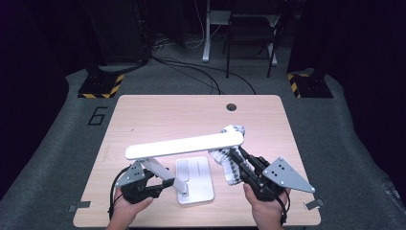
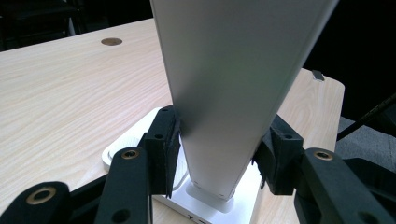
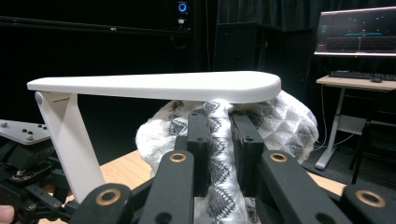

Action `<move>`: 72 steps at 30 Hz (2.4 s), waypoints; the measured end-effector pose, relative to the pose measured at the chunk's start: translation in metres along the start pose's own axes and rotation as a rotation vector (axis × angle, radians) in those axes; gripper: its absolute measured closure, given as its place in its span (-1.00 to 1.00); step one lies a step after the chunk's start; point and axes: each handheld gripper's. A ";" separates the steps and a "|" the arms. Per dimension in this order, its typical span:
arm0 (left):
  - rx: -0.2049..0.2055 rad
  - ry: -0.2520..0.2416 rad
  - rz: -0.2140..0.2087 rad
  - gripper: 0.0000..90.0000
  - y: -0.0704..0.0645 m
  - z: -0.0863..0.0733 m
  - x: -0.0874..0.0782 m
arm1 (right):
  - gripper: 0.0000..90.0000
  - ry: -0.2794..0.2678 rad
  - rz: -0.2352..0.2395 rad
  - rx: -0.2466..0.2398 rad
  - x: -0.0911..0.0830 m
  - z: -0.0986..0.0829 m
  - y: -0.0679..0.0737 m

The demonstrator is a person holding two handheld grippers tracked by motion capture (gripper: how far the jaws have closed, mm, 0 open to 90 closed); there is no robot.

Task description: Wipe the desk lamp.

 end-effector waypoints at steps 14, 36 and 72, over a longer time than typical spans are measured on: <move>0.008 0.007 0.000 0.20 0.000 0.000 0.000 | 0.78 -0.005 -0.045 -0.002 -0.012 0.002 -0.014; -0.003 0.000 0.005 0.20 0.000 0.000 0.000 | 0.78 -0.064 -0.062 -0.007 -0.022 0.028 -0.024; -0.001 0.001 0.000 0.21 -0.002 0.001 0.004 | 0.77 0.005 0.005 -0.051 0.003 0.046 -0.013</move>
Point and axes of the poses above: each handheld gripper's, and its own axes: x roughly forward along the jaws, z roughly out of its top, y roughly to its left, and after that the axes turned 1 degree about -z, right-handed
